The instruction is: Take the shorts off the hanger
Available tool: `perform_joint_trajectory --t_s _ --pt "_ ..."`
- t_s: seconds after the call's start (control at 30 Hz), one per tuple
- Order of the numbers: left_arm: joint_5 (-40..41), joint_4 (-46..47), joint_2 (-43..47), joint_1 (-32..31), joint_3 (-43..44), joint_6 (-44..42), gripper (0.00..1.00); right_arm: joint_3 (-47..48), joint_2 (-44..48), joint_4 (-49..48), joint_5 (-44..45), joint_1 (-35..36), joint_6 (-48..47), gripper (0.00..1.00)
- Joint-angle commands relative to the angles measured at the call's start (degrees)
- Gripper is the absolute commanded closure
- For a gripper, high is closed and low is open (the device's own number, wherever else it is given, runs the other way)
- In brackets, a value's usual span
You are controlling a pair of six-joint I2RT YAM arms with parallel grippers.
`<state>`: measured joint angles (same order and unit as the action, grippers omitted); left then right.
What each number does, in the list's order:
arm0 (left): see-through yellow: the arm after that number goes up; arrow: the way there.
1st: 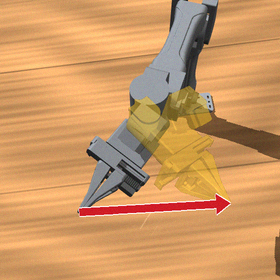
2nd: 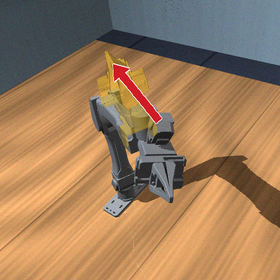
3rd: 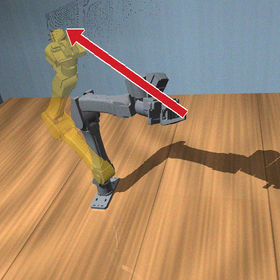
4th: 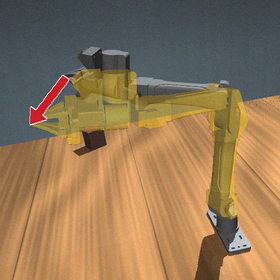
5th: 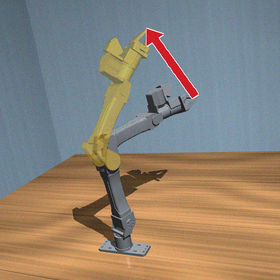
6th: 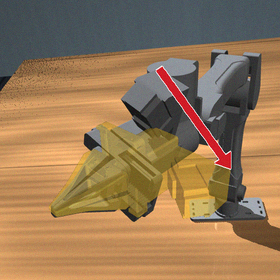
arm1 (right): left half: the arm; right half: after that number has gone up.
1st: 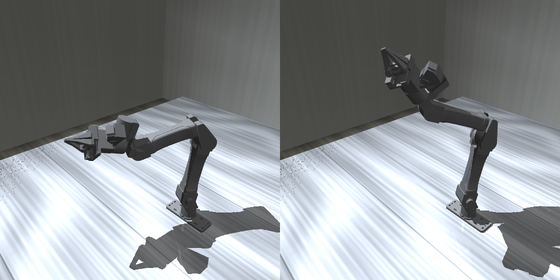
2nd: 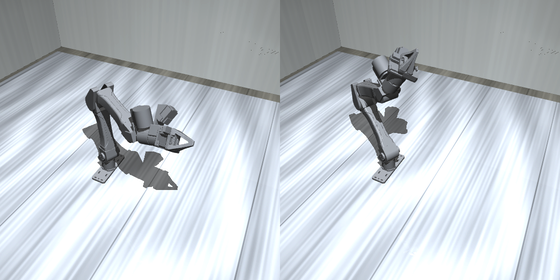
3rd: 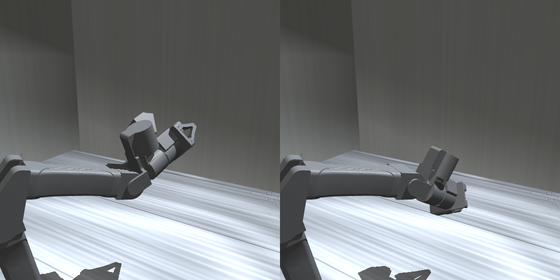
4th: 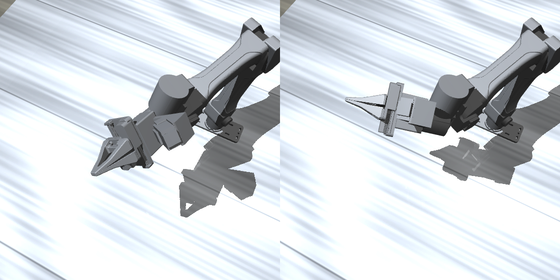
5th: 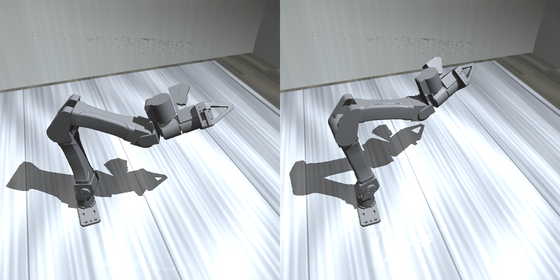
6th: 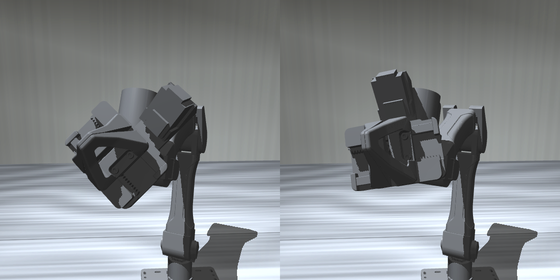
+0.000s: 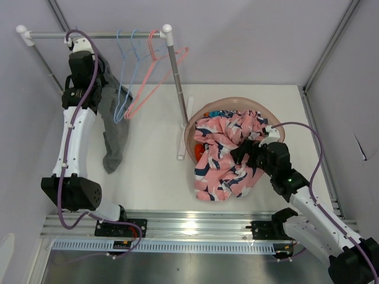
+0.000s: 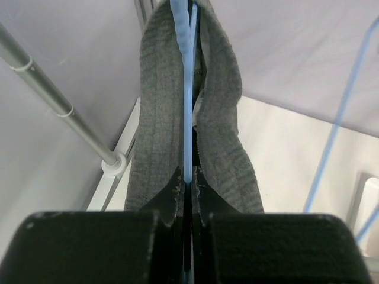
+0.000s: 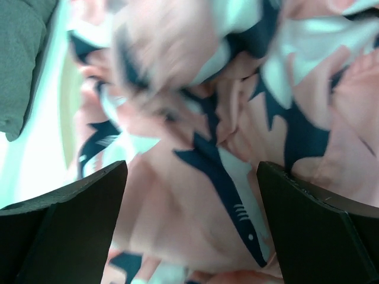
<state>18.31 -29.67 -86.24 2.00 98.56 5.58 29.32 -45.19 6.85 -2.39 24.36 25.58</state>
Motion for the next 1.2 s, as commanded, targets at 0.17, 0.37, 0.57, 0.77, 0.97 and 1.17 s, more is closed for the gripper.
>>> perform_joint_trajectory --t_s 0.17,0.37,0.57,0.77,0.97,1.17 --pt "6.2 0.6 7.1 -5.4 11.2 -2.1 1.0 17.2 -1.5 7.5 3.9 6.6 -6.6 0.01" --pt "8.6 -5.5 9.9 -7.1 14.9 -0.1 1.0 29.8 -5.5 13.3 3.1 9.6 -9.7 0.01" --pt "13.0 -14.3 15.5 -9.6 14.4 3.7 1.0 36.2 -8.9 11.1 1.9 21.2 -9.0 0.01" --pt "13.5 -18.7 21.3 -10.7 10.1 6.3 1.0 45.6 -21.7 9.8 20.2 43.7 -12.6 0.01" --pt "13.0 -19.5 23.4 -10.7 7.4 6.0 1.0 61.5 -39.7 7.1 29.4 56.1 -14.0 0.01" --pt "12.8 -18.8 26.5 -10.7 4.1 5.1 1.0 79.5 -54.5 7.6 32.1 60.2 -14.8 0.01"
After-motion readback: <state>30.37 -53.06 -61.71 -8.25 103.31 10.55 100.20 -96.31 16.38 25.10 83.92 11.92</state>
